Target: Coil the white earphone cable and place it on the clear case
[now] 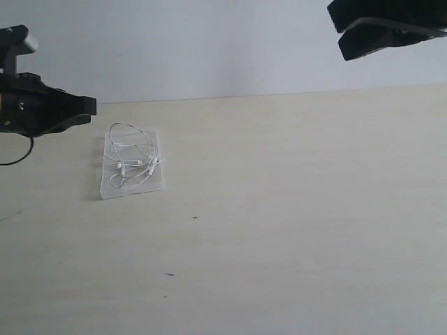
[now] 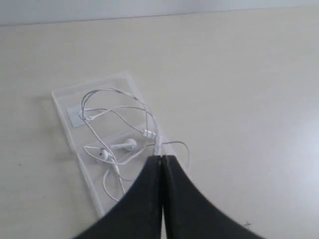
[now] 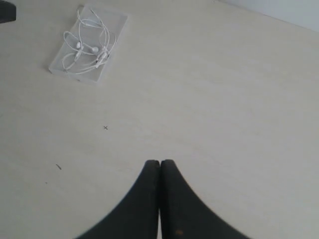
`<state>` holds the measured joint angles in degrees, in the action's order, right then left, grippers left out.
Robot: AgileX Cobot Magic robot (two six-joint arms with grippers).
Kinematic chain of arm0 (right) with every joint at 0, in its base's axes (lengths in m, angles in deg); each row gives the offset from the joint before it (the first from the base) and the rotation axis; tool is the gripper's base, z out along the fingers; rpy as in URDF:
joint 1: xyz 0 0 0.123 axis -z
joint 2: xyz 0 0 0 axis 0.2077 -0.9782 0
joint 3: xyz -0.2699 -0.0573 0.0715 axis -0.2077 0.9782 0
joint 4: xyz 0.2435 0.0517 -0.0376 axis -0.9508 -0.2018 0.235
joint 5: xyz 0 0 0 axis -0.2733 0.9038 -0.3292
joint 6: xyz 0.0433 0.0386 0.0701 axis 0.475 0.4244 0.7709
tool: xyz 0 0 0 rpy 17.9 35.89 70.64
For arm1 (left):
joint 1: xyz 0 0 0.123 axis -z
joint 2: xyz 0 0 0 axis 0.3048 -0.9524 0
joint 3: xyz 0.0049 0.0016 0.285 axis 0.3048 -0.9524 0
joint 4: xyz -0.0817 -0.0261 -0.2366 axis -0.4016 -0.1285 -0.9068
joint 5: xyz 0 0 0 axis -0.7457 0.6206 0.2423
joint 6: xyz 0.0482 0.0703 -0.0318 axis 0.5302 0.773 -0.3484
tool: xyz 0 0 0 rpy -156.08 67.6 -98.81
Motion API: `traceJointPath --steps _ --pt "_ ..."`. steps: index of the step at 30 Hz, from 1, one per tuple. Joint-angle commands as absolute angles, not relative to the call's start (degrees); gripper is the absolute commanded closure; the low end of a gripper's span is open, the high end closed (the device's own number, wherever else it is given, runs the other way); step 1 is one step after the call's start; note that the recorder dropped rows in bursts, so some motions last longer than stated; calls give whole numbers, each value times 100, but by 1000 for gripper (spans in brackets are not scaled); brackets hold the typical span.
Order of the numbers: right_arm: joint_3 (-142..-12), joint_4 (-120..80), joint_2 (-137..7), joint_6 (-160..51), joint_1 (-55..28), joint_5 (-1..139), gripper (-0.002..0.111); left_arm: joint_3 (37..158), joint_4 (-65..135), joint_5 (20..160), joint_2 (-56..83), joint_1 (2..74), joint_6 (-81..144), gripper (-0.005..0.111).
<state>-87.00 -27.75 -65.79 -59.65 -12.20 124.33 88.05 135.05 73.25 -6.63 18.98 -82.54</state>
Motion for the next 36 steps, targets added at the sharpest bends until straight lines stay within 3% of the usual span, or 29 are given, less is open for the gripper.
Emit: traceJointPath --steps 1,12,18,25,36 --pt "-8666 -3044 -6078 -6033 -1198 12320 108 8083 13502 7114 916 1901 -8263 107" --pt "-7022 -4815 -3976 -7570 -1198 11682 108 6000 13502 7177 5104 1901 -9168 107" --pt "-6035 -5335 -2637 -8171 -1198 11492 108 4932 13502 7177 6487 1901 -9270 107" --pt "-5151 -5477 -1440 -8089 -1198 11487 108 4370 13502 7120 7070 1901 -9270 107" --pt "-5100 -5555 -816 -8089 -1198 12421 108 4327 13502 7160 7124 1901 -9260 107"
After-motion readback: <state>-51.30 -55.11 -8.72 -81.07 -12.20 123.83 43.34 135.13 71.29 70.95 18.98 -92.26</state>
